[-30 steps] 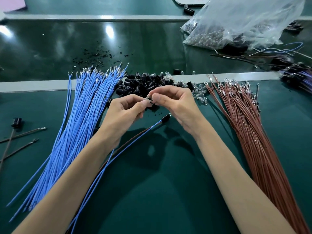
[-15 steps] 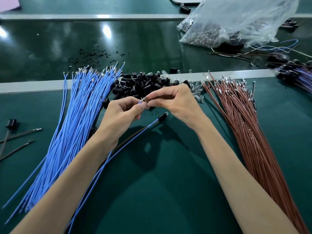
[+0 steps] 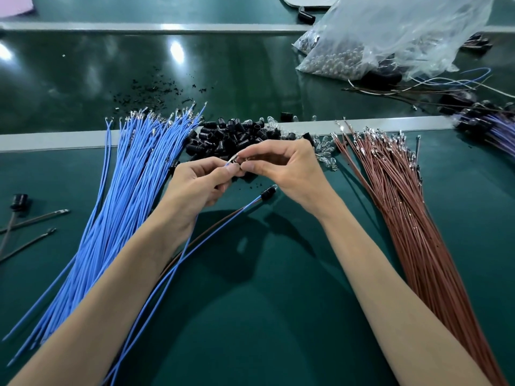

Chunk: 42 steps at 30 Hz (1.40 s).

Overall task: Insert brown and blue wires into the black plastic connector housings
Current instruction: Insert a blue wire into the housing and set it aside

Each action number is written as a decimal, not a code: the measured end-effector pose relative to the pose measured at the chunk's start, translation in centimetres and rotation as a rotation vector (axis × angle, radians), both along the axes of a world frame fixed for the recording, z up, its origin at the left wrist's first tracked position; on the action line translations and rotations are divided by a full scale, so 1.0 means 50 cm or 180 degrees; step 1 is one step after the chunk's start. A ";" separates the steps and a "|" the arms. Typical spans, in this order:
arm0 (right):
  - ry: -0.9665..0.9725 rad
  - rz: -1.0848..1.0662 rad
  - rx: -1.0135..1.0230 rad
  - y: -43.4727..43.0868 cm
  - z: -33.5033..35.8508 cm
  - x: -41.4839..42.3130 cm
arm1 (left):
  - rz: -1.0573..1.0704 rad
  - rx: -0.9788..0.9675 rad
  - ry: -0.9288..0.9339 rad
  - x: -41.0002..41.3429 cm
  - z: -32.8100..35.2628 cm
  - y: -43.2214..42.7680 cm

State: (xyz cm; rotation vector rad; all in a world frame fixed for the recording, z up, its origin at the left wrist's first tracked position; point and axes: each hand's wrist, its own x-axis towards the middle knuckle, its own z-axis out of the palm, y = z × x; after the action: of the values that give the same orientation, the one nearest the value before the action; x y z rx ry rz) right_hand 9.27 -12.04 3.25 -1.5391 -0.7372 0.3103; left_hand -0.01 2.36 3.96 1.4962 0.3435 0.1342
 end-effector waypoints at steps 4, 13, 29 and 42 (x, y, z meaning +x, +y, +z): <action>0.0013 0.0093 0.0017 -0.003 0.001 0.002 | -0.0012 0.0002 0.0001 -0.001 -0.001 -0.003; 0.0231 0.0035 0.0193 0.001 -0.002 0.002 | -0.0024 0.0084 -0.0098 -0.003 0.004 0.000; 0.0133 0.0126 0.0129 0.003 0.007 -0.005 | -0.0044 0.0194 -0.0200 -0.003 0.005 0.002; -0.0095 0.0066 0.0121 0.004 0.009 -0.003 | -0.0209 0.0049 -0.0101 -0.003 0.007 0.007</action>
State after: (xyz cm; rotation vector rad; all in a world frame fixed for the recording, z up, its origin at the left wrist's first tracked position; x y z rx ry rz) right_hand 9.10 -11.85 3.70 -1.5037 -0.7787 0.2879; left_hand -0.16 2.69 4.31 1.5172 0.2680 0.1085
